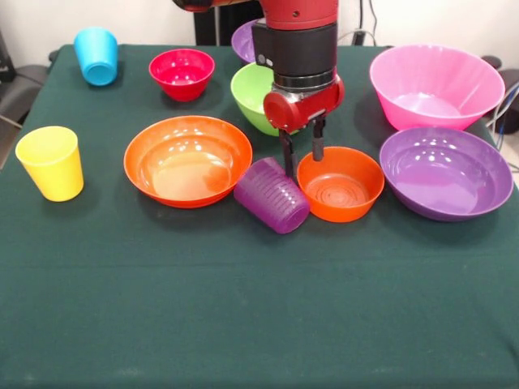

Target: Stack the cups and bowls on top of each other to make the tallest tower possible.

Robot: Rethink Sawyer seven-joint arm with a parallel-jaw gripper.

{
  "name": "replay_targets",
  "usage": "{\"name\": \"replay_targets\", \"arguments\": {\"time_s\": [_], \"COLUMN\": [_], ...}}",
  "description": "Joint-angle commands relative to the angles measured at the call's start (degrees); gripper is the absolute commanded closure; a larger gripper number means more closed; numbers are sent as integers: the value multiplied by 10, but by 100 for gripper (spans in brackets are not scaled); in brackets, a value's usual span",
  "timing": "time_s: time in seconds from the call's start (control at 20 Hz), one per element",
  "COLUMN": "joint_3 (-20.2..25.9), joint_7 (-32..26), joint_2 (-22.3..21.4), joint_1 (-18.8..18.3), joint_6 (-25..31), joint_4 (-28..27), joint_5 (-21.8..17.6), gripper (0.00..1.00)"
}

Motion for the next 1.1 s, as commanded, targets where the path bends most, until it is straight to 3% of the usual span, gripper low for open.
{"name": "replay_targets", "arguments": {"time_s": [0.05, 0.3, 0.55, 1.1], "joint_3": [-22, -28, -32, -34], "joint_7": [-42, -22, -16, -42], "joint_2": [46, 16, 15, 56], "joint_1": [6, 19, 21, 17], "joint_6": [60, 4, -3, 23], "joint_4": [9, 47, 49, -19], "joint_5": [-13, -48, -50, -48], "gripper": [0, 0, 0, 0]}}
